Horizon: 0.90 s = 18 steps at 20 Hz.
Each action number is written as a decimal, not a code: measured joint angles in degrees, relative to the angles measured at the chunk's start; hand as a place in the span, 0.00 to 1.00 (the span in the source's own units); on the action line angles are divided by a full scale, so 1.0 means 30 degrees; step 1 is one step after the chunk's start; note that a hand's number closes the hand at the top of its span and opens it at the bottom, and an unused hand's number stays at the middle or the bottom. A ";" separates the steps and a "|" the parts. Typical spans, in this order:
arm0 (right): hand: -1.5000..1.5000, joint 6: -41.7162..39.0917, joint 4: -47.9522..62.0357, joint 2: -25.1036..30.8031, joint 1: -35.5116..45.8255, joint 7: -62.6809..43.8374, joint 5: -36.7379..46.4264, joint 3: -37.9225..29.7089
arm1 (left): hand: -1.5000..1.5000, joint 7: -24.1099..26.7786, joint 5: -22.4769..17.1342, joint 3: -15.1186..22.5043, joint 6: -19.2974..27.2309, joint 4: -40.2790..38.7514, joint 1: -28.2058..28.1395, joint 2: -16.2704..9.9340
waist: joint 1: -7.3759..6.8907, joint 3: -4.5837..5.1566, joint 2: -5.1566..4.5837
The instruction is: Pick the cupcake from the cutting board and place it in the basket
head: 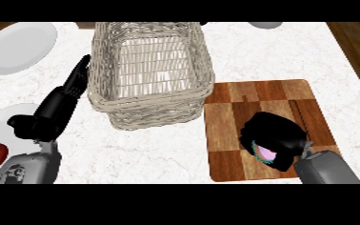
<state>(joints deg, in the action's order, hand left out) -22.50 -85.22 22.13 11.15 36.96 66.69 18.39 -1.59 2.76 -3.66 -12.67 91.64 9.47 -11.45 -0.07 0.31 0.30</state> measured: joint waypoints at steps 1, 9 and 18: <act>1.00 0.0459 -0.0085 -0.0019 -0.0173 0.0221 0.0084 -0.0062 | 0.50 0.0076 -0.0002 -0.0049 -0.0066 0.0043 -0.0127 -0.0033 | 0.0004 0.0009 0.0006; 1.00 0.0381 -0.2789 -0.5687 -0.2045 -0.8959 0.1703 0.4251 | 0.50 -0.0043 -0.0051 -0.0082 -0.0120 -0.0053 0.0049 -0.0023 | 0.0065 0.0049 0.0171; 1.00 0.5312 -0.5409 -0.7153 -0.4421 -1.7191 -0.3016 1.0873 | 0.50 -0.0046 0.0219 0.0249 0.0097 -0.0056 0.0167 0.0301 | -0.0274 -0.0123 -0.0030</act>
<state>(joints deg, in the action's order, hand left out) -6.57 -101.45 0.67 -2.11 -14.61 57.65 51.01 -1.73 3.42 -2.92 -12.38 91.47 9.97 -10.54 -0.89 -0.05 0.21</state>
